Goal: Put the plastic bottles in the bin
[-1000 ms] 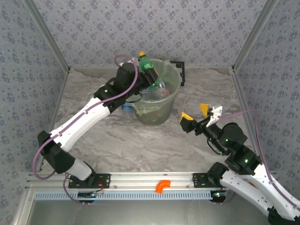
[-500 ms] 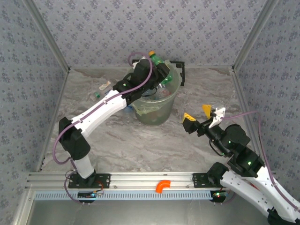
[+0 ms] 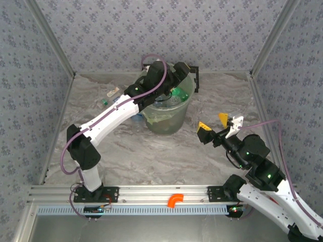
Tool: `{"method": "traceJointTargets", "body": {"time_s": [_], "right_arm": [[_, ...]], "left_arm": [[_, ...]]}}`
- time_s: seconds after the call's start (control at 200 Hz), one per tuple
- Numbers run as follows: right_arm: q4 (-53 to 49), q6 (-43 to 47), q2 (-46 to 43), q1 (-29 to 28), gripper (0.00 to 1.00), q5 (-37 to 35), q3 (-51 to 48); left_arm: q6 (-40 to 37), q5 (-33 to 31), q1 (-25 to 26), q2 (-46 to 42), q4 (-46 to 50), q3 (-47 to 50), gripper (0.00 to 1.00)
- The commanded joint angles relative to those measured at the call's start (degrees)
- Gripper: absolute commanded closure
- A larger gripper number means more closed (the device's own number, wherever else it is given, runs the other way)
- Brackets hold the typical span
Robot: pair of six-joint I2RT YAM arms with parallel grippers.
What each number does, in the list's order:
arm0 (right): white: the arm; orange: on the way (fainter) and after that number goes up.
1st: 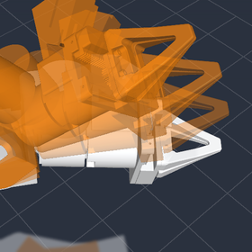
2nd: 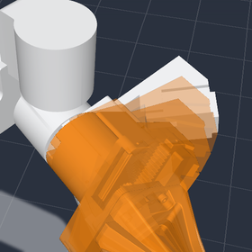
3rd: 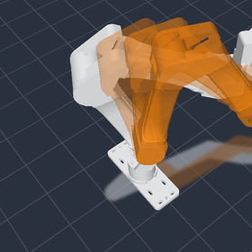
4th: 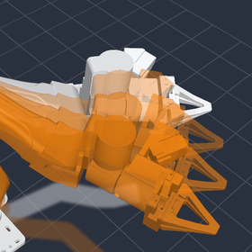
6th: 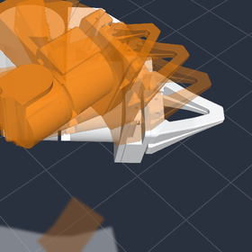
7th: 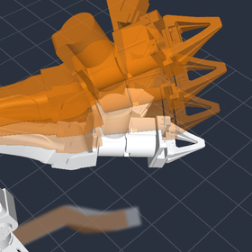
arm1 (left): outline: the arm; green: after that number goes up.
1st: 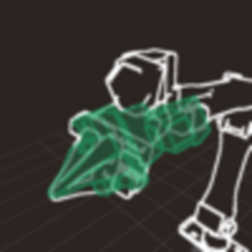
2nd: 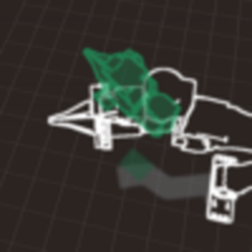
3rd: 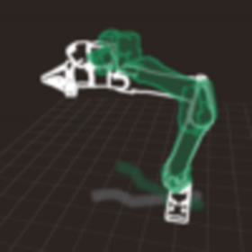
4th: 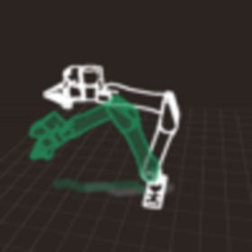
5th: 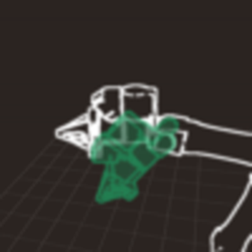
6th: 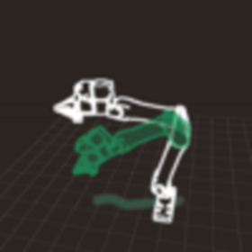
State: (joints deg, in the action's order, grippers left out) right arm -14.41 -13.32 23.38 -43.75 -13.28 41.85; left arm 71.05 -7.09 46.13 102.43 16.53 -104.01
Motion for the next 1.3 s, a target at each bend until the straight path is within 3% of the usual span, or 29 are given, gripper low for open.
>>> {"method": "traceJointTargets", "body": {"time_s": [0.0, 0.22, 0.655, 0.92, 1.154, 1.294], "right_arm": [[1.1, -0.9, -0.5, -0.1, 0.0, -1.0, 0.3], [1.3, -1.0, 0.2, -0.2, 0.0, -0.4, 0.6], [3.3, -1.2, 5.3, -1.2, 0.01, 1.6, 2.3], [6.1, -0.3, 9.9, -3.7, 0.01, 1.2, 3.2], [8.1, 2.9, 14.8, -6.7, 0.01, 1.1, 5.5], [8.4, 5.5, 16.6, -7.1, 0.01, 2.3, 6.7]], "left_arm": [[-1.3, -0.5, 0.2, -2.2, 0.7, -1.2, 0.02], [-5.2, -2.3, 0.1, -5.1, 2.3, -0.6, 0.02], [-22.5, -4.6, -3.0, -13.1, 12.6, 0.2, 0.0], [-30.4, -1.9, -11.6, -21.6, 18.1, 7.0, 0.0], [-31.8, 6.1, -25.6, -26.4, 18.2, 15.9, 0.0], [-34.7, 6.6, -31.7, -26.1, 17.9, 19.4, 0.0]]}}
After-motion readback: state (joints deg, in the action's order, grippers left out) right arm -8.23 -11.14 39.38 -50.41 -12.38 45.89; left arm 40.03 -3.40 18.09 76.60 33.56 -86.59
